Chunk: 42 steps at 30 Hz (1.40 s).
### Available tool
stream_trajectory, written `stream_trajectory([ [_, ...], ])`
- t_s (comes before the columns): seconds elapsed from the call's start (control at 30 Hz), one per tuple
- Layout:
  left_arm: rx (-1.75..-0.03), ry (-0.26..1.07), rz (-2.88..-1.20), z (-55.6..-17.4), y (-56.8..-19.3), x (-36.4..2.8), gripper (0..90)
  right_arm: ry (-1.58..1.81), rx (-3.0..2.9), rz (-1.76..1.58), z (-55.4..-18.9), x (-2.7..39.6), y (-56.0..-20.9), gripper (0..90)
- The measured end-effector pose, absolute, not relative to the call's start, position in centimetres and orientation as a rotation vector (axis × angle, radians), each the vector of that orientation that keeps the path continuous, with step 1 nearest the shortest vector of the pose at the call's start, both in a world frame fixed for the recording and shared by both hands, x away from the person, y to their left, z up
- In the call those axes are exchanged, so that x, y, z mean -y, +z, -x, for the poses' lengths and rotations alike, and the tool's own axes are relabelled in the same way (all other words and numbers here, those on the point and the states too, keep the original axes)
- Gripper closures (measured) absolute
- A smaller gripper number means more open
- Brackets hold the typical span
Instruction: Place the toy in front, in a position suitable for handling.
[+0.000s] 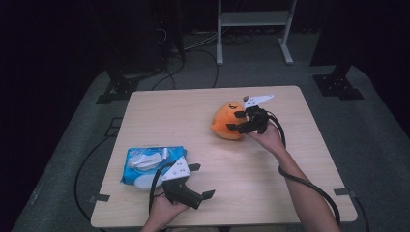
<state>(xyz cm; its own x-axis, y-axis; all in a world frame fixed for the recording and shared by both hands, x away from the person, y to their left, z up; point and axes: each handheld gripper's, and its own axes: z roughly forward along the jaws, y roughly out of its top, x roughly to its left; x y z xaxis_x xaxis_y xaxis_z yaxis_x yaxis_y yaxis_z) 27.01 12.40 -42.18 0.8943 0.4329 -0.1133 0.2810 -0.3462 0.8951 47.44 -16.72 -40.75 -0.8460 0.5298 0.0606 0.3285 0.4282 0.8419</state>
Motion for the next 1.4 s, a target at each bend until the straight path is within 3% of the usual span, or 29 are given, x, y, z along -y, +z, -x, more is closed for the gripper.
stream_trajectory([
  [0.53, -0.524, 0.168, -1.949, -27.1, -42.2, -12.4, 0.1, 1.227, -2.470, -0.747, -47.2, 15.1, -42.5, 44.9],
  [1.07, -0.521, 0.168, -1.946, -27.0, -42.1, -12.3, 0.2, 1.159, -2.460, -0.755, -47.0, 13.7, -43.4, 69.9],
  [1.4, -0.532, 0.170, -1.942, -27.1, -42.1, -12.6, 0.3, 1.178, -2.469, -0.842, -47.4, 13.9, -42.7, 79.9],
])
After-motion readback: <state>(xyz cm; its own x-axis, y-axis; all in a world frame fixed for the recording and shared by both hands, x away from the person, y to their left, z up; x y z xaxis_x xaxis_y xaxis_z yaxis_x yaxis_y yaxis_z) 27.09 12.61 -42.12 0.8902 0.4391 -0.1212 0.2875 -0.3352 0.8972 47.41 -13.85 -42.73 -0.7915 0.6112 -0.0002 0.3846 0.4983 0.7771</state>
